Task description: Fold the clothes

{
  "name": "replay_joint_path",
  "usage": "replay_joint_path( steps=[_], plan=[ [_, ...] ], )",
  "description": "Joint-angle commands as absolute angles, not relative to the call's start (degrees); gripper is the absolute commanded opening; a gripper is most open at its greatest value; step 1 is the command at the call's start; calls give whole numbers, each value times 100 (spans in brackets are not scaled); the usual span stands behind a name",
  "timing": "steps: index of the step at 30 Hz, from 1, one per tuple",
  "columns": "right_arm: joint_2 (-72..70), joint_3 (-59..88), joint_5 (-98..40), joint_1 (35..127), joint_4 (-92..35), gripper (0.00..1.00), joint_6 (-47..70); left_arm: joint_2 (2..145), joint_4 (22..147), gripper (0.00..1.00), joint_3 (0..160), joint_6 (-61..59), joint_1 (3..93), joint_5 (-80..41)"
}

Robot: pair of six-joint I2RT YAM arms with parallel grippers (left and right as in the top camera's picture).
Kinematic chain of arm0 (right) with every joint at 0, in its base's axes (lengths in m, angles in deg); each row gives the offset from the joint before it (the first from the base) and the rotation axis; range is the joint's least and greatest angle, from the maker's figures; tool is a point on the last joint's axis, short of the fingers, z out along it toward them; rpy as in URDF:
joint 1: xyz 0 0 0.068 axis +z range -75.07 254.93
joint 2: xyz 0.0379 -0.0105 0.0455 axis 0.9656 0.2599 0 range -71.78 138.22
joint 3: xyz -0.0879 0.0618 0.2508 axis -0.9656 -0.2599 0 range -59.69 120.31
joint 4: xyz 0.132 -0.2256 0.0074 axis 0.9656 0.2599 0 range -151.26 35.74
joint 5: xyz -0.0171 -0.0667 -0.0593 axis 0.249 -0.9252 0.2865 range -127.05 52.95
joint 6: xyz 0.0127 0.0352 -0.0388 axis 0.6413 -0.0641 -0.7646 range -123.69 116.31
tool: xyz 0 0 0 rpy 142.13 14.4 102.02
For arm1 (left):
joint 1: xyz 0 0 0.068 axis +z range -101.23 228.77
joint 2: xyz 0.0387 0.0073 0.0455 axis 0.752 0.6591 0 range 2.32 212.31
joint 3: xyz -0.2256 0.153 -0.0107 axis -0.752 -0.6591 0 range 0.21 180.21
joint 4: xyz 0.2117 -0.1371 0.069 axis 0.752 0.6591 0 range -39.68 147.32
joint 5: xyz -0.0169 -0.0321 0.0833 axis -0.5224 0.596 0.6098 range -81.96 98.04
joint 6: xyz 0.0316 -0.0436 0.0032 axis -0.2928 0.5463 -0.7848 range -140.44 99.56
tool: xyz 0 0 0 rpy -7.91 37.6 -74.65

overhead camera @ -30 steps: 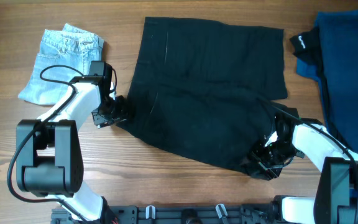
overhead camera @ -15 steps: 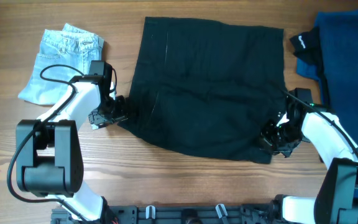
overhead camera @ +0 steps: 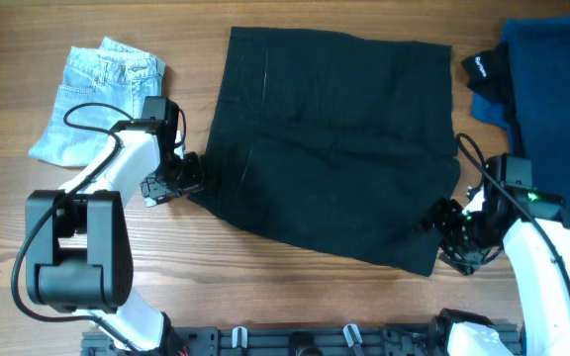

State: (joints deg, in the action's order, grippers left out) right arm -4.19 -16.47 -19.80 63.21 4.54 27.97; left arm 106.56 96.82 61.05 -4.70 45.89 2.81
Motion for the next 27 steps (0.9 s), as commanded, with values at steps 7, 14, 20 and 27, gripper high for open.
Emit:
replay_joint_path(
  steps=[7, 14, 20, 27],
  plan=[
    [-449, -3244, -1757, 6295, -278, 64, 3623, 10744, 9726, 100, 6011, -524, 4607, 318],
    [-449, -3655, -1761, 6295, -1374, 35, 4003, 10744, 9728, 100, 6011, -526, 4607, 318],
    [-452, -3522, -1870, 6295, -1225, 4, 3795, 10744, 9708, 100, 6011, -662, 4607, 316],
    [-622, -2361, -1361, 6295, -49, 4, 2932, 10674, 9839, 99, 6017, -725, 4655, 182]
  ],
)
